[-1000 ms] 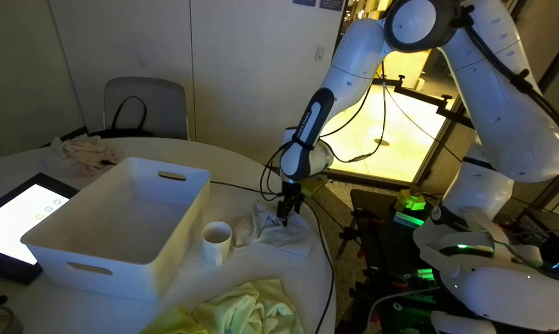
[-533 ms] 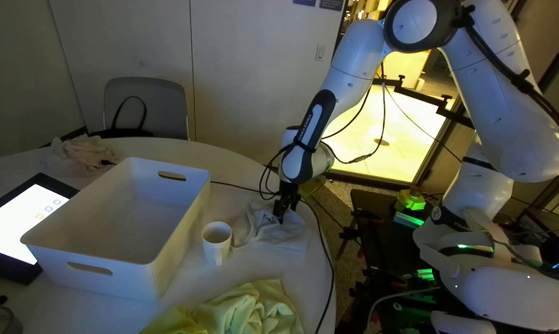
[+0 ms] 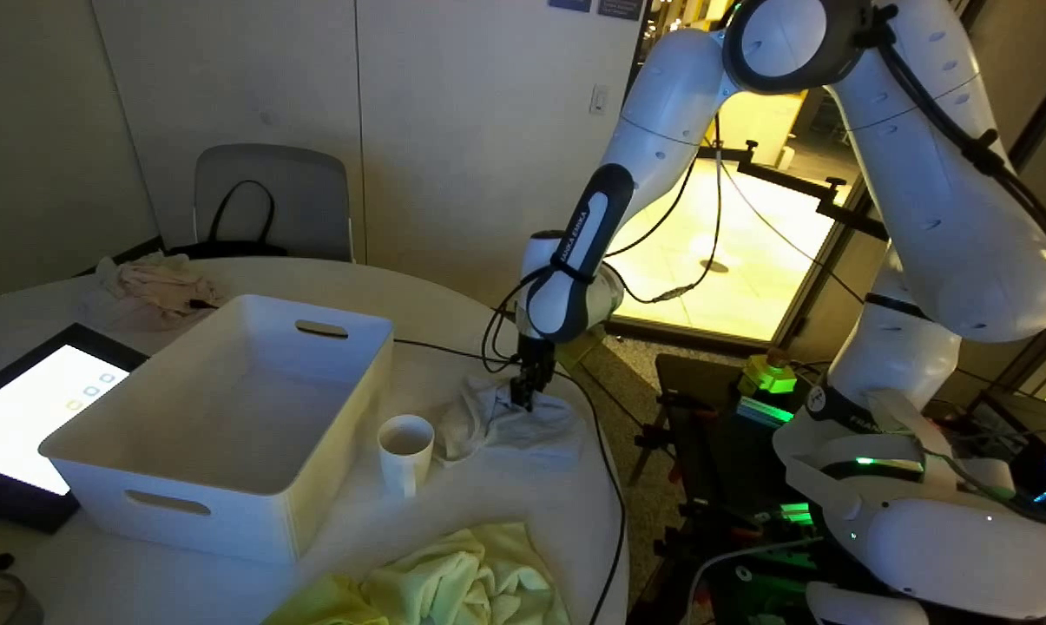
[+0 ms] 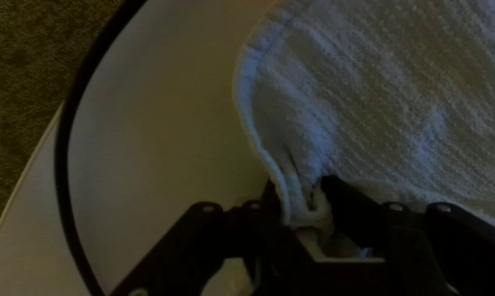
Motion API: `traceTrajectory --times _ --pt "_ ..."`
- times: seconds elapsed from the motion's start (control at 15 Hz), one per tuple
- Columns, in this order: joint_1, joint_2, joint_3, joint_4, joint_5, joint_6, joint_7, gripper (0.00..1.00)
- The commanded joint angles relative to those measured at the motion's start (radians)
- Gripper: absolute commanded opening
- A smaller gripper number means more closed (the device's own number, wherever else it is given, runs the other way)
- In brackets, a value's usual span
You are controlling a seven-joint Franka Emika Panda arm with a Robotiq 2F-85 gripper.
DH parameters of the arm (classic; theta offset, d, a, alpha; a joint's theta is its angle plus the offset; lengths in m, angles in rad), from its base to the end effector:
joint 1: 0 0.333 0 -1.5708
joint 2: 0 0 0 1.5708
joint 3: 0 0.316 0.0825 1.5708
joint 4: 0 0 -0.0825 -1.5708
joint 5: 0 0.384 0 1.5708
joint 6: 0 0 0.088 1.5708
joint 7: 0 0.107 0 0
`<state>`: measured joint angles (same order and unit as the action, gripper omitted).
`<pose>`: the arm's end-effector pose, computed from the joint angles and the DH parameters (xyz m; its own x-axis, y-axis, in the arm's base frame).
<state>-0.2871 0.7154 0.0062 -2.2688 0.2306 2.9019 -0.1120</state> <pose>0.4657 -0.1482 0.0369 0.9201 -0.3831 -0.0821 -0.3877 -0.9205 -0.0493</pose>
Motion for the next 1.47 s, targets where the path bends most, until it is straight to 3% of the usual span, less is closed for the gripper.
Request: traceTrajectory --times 0.0,0.13,0.6,0.93,1.13,1.4 --pt "0.010 -0.047 -0.005 -0.022 -0.037 -0.009 0.016 0.03" --pt "0.007 -0.075 0.000 -0.030 -0.047 -0.019 0.007 0.00" --pt "0.033 -0.193 -0.017 -0.071 -0.084 -0.014 0.008 0.02" --pt "-0.010 -0.342 0.012 -0.105 -0.061 -0.032 -0.032 0.02" --pt "-0.031 -0.450 0.026 -0.114 -0.044 -0.088 -0.083 0.02" --pt "-0.004 -0.585 0.000 -0.111 -0.033 -0.186 -0.144 0.02"
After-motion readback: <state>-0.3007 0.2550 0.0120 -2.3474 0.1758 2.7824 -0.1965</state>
